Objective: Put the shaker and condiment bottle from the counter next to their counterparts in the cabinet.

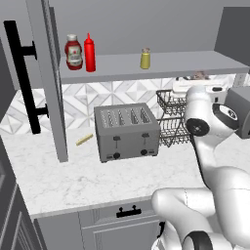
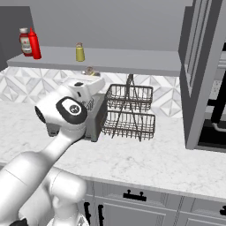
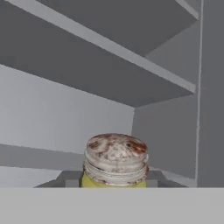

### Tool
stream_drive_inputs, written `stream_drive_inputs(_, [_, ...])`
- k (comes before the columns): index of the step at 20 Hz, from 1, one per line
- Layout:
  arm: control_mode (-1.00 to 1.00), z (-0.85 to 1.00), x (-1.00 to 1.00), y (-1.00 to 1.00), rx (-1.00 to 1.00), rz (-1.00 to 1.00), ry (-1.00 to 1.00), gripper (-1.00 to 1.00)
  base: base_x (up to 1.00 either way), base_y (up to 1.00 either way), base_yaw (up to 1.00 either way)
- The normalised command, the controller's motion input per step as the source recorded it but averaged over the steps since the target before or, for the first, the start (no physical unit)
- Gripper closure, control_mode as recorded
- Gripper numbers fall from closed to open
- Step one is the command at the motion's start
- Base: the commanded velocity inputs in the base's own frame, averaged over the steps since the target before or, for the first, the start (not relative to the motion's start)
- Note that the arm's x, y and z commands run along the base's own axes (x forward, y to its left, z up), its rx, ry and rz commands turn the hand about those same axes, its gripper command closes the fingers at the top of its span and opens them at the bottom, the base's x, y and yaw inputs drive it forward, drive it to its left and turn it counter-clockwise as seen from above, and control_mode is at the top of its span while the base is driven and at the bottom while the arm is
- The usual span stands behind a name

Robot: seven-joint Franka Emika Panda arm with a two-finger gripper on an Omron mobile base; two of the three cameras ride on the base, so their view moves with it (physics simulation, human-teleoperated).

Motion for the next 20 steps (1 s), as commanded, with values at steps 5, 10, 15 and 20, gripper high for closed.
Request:
stream_drive_inputs(5, [-1.0,0.43,-0.33,0.18,0.0,0.06,-0.17,1.0,0.0,0.0,0.0])
stream_drive_inputs(10, [-1.0,0.3,-0.02,0.12,0.0,0.05,-0.11,1.0,0.0,0.0,0.0])
stream_drive_inputs(15, [-1.0,0.33,0.0,0.05,0.0,0.11,0.05,1.0,0.0,0.0,0.0])
stream_drive_inputs(20, [-1.0,0.22,0.01,0.0,0.0,0.13,0.26,1.0,0.0,0.0,0.0])
